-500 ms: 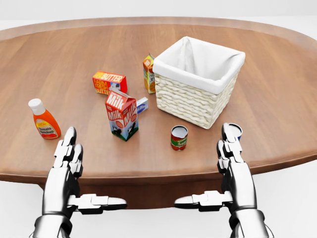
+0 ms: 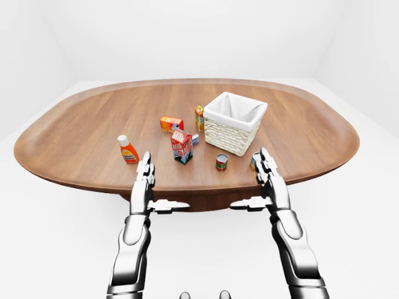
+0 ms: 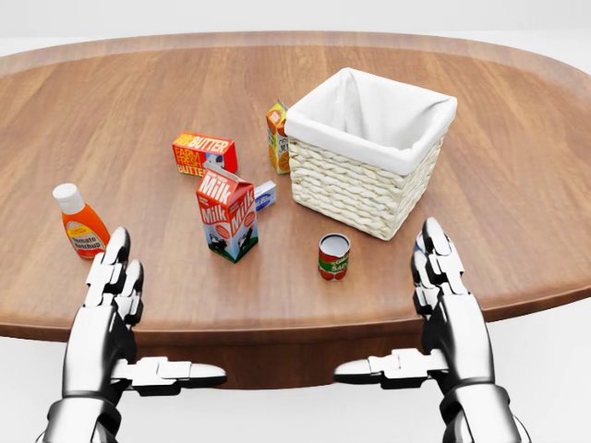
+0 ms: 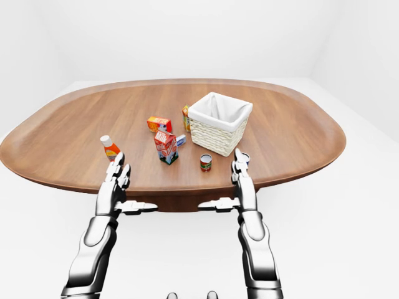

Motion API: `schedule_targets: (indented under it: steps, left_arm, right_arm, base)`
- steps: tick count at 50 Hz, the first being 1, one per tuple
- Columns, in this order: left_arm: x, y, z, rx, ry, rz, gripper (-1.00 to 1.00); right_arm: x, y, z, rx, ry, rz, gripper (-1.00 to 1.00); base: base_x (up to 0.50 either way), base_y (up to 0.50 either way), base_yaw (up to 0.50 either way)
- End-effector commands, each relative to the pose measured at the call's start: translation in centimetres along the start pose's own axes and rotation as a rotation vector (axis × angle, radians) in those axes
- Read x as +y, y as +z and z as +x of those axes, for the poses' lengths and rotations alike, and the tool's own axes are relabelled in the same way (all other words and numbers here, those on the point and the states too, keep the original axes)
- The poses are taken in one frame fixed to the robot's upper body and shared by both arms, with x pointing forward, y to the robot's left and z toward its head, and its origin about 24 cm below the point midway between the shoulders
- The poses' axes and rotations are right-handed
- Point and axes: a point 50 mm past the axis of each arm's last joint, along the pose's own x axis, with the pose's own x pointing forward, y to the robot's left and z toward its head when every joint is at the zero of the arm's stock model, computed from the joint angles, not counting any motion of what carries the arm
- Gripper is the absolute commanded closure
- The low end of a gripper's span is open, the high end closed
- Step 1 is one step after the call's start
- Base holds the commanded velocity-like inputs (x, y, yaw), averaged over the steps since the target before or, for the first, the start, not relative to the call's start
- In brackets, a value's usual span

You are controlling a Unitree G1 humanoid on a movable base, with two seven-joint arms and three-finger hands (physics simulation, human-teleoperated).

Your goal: Pick up the tomato sauce, and put it in the basket.

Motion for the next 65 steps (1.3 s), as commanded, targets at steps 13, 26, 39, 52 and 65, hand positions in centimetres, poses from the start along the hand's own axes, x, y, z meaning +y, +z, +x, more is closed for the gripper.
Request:
schedule_targets:
  steps: [13, 26, 39, 52, 65]
  left_arm:
    - [0.2, 3.3, -0.8, -0.121, -0.003, 0.015, -1.0]
    - [0.2, 4.1, -1.0, -0.156, -0.006, 0.021, -1.0]
    - [0.0, 3.7, -1.1, -0.14, -0.012, 0.026, -1.0]
    - [-0.1, 3.2, -1.1, -0.117, -0.015, 0.03, -1.0]
    - [-0.1, 3.3, -1.1, -0.12, -0.016, 0.03, -1.0]
  right_arm:
    - [-0.5, 3.6, -0.4, -0.155, -0.004, 0.018, -1.0]
    - [-0.5, 4.6, -0.8, -0.2, 0.027, 0.045, -1.0]
    - [-0.4, 4.3, -0.9, -0.191, 0.036, 0.054, -1.0]
    - [-0.3, 3.6, -0.7, -0.159, 0.024, 0.044, -1.0]
    - [-0.2, 3.9, -0.9, -0.171, 0.035, 0.04, -1.0]
  base:
    - [0.0, 0.0, 0.0]
    - [0.0, 0.0, 0.0]
    - [0.49, 0.0, 0.0]
    - [0.19, -0.21, 0.0]
    - [0.0, -0.15, 0.0]
